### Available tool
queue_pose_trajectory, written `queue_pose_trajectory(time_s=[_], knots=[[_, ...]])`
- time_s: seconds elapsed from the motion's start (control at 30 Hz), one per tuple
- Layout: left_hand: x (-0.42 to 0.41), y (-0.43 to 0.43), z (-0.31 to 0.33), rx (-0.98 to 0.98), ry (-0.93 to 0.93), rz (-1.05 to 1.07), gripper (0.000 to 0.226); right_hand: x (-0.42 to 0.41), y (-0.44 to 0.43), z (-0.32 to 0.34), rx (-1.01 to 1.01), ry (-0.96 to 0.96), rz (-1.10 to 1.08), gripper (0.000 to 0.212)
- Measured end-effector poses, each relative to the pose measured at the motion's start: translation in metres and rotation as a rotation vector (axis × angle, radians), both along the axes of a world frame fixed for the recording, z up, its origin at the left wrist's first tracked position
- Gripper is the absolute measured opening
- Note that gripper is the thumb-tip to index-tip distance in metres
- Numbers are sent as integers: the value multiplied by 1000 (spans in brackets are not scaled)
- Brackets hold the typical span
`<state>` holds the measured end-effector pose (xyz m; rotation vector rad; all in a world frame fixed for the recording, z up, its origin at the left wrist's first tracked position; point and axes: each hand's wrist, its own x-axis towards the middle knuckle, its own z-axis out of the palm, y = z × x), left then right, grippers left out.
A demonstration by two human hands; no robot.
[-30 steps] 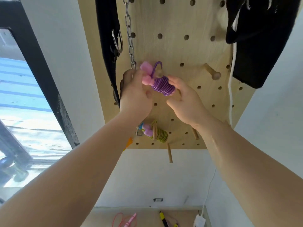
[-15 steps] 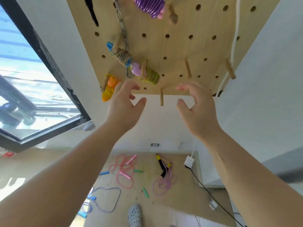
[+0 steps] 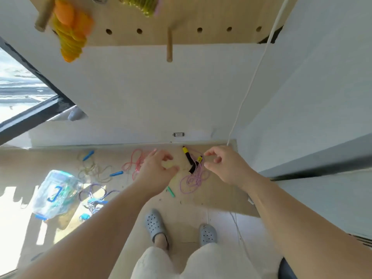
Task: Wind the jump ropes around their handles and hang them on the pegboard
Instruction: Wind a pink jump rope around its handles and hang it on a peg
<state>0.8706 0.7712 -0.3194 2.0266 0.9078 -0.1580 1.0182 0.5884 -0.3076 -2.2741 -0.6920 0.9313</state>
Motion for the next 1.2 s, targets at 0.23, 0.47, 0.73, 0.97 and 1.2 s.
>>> queue_pose_trajectory(time_s=[0.23, 0.47, 0.73, 0.97, 1.2], knots=[[35, 24, -125, -84, 204, -123, 34, 2, 2, -119, -201, 209, -284, 8], [92, 20, -280, -112, 279, -114, 42, 41, 5, -283, -264, 244, -253, 26], [142, 23, -505, -108, 398, -179, 49, 83, 30, -529, -183, 366, -275, 44], [185, 47, -651, 39, 492, -346, 52, 91, 75, -680, -198, 490, -181, 51], [215, 51, -720, 112, 489, -547, 64, 93, 81, -743, -435, 314, -53, 77]])
